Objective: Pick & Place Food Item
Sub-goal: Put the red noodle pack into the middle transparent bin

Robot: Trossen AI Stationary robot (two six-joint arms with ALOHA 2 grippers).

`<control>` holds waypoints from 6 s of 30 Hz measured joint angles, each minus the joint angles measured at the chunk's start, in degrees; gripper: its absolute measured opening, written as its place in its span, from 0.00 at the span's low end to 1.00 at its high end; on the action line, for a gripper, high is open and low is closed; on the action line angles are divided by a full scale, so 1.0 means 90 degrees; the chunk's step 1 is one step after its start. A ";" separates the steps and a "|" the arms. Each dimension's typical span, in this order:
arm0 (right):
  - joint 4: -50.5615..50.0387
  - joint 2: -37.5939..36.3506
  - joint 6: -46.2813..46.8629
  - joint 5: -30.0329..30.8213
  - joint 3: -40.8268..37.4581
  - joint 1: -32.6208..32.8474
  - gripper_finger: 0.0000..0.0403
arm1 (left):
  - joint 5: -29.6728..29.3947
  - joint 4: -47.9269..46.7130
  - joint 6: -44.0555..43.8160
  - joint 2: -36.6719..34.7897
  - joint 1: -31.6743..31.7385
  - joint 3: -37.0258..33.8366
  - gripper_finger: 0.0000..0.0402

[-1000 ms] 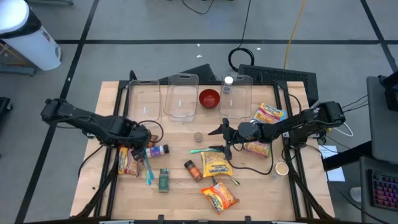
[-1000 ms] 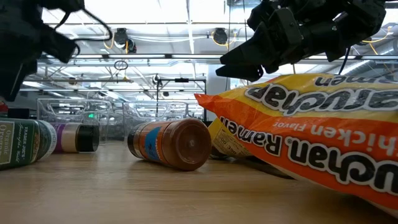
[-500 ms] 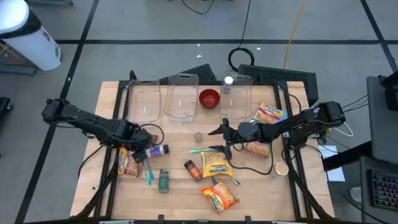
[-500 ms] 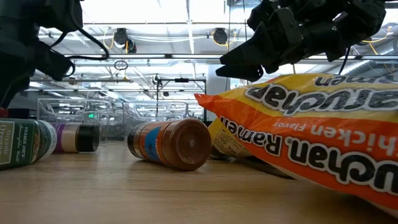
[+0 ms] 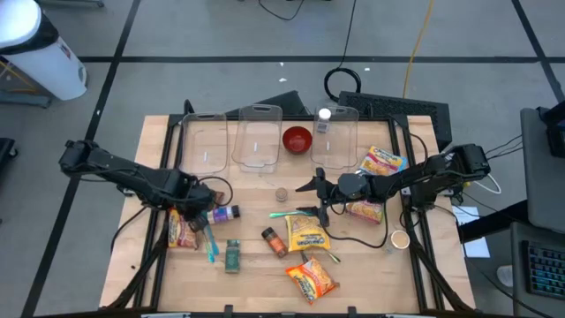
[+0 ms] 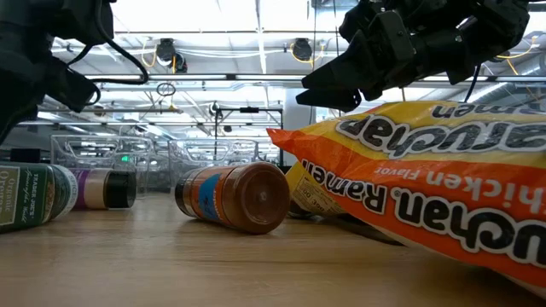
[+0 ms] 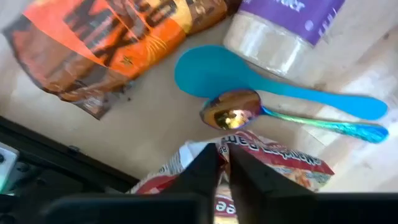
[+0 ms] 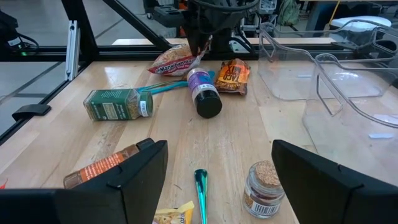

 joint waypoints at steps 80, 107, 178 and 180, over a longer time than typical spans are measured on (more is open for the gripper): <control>0.1331 0.0001 0.0023 0.4012 0.0002 0.0401 0.69 | -0.3206 0.7051 0.4856 0.2858 0.1349 0.3096 0.01; 0.1576 0.0001 0.0125 0.3623 0.0002 0.0403 0.41 | -0.3029 0.7340 0.4885 0.2858 0.1188 0.3096 0.01; 0.1137 -0.0621 -0.0359 0.1634 0.0000 0.0406 0.00 | -0.1653 0.5607 0.6572 0.1747 0.1312 0.3096 0.50; 0.1139 -0.0621 -0.0359 0.1620 0.0000 0.0415 0.00 | -0.1544 0.5563 0.6564 0.1778 0.1367 0.3091 0.50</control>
